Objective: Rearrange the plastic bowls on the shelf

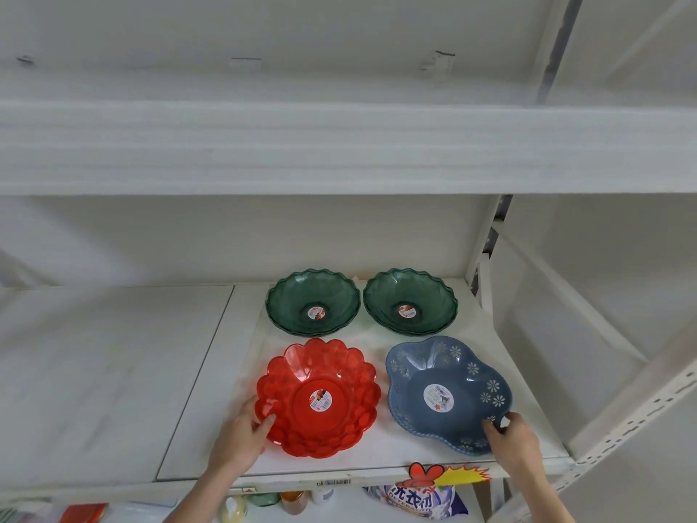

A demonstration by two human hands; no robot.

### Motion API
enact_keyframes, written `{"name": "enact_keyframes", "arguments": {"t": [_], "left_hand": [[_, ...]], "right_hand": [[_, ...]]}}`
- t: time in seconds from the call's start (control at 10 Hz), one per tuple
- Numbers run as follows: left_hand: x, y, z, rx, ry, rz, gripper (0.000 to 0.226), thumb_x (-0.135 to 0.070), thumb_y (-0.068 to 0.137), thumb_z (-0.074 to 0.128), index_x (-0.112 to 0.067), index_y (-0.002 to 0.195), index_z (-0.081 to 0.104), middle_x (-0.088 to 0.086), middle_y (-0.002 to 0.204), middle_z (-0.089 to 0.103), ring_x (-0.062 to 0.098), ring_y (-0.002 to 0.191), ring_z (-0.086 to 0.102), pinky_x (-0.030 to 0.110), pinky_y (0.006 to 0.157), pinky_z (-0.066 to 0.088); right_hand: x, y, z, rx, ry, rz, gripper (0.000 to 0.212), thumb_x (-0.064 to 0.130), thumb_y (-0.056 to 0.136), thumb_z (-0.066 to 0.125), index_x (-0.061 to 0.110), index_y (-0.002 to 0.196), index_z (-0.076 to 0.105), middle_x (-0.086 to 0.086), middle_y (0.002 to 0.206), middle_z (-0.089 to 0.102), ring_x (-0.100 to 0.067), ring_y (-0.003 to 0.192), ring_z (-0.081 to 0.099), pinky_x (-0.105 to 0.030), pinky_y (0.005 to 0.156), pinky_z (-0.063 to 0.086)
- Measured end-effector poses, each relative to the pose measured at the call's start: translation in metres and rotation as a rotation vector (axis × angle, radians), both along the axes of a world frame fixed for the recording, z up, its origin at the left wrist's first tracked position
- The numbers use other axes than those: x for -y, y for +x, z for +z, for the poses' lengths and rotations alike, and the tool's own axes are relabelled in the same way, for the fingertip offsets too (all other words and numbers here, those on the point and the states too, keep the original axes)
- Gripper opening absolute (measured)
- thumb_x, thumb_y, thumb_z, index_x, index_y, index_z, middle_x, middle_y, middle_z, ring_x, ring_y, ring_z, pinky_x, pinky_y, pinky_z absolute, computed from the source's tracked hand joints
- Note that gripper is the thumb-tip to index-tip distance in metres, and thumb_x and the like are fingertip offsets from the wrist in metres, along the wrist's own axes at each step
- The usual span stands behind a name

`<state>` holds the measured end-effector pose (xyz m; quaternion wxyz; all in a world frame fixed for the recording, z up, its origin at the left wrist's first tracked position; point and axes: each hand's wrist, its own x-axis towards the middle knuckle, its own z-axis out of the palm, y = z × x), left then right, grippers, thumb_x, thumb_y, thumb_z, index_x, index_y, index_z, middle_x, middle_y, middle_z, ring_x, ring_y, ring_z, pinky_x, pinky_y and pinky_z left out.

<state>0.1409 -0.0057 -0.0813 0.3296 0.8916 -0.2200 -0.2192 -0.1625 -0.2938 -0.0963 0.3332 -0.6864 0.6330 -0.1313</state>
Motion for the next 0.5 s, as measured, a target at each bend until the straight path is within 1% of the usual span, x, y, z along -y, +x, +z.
{"name": "enact_keyframes", "arguments": {"t": [0.1, 0.2, 0.3, 0.4, 0.5], "left_hand": [[-0.005, 0.001, 0.010, 0.146, 0.144, -0.063, 0.059, -0.054, 0.093, 0.040, -0.024, 0.143, 0.035, 0.002, 0.111, 0.070, 0.021, 0.098, 0.067, 0.035, 0.085, 0.054], [-0.010, 0.003, 0.025, 0.299, 0.255, -0.104, 0.064, -0.057, 0.093, 0.034, -0.022, 0.146, 0.029, 0.006, 0.126, 0.061, 0.023, 0.112, 0.061, 0.036, 0.088, 0.050], [-0.016, 0.004, 0.041, 0.469, 0.372, -0.152, 0.067, -0.058, 0.092, 0.034, -0.022, 0.148, 0.027, 0.006, 0.130, 0.057, 0.024, 0.117, 0.055, 0.036, 0.086, 0.051], [-0.022, 0.010, 0.057, 0.631, 0.388, -0.179, 0.066, -0.056, 0.090, 0.042, -0.021, 0.146, 0.035, 0.005, 0.129, 0.059, 0.024, 0.116, 0.056, 0.037, 0.084, 0.052], [-0.027, 0.016, 0.069, 0.755, 0.360, -0.207, 0.063, -0.049, 0.073, 0.071, -0.016, 0.126, 0.062, 0.008, 0.104, 0.071, 0.027, 0.092, 0.068, 0.039, 0.065, 0.057]], "right_hand": [[-0.008, -0.004, 0.014, -0.086, -0.037, 0.053, 0.055, 0.032, 0.089, 0.058, 0.001, 0.132, 0.043, -0.023, 0.119, 0.064, -0.040, 0.106, 0.061, -0.040, 0.080, 0.049], [-0.016, -0.008, 0.026, -0.155, -0.103, 0.094, 0.061, 0.037, 0.087, 0.056, 0.008, 0.138, 0.038, -0.019, 0.129, 0.058, -0.038, 0.113, 0.057, -0.045, 0.091, 0.050], [-0.027, -0.010, 0.046, -0.276, -0.162, 0.148, 0.062, 0.045, 0.089, 0.049, 0.018, 0.142, 0.032, -0.007, 0.139, 0.051, -0.029, 0.122, 0.051, -0.045, 0.099, 0.043], [-0.039, -0.009, 0.067, -0.343, -0.273, 0.205, 0.063, 0.049, 0.088, 0.045, 0.024, 0.144, 0.029, 0.003, 0.146, 0.046, -0.021, 0.130, 0.046, -0.042, 0.104, 0.039], [-0.048, -0.008, 0.077, -0.398, -0.379, 0.250, 0.065, 0.049, 0.085, 0.051, 0.025, 0.144, 0.034, 0.006, 0.145, 0.048, -0.017, 0.132, 0.046, -0.037, 0.102, 0.040]]}}
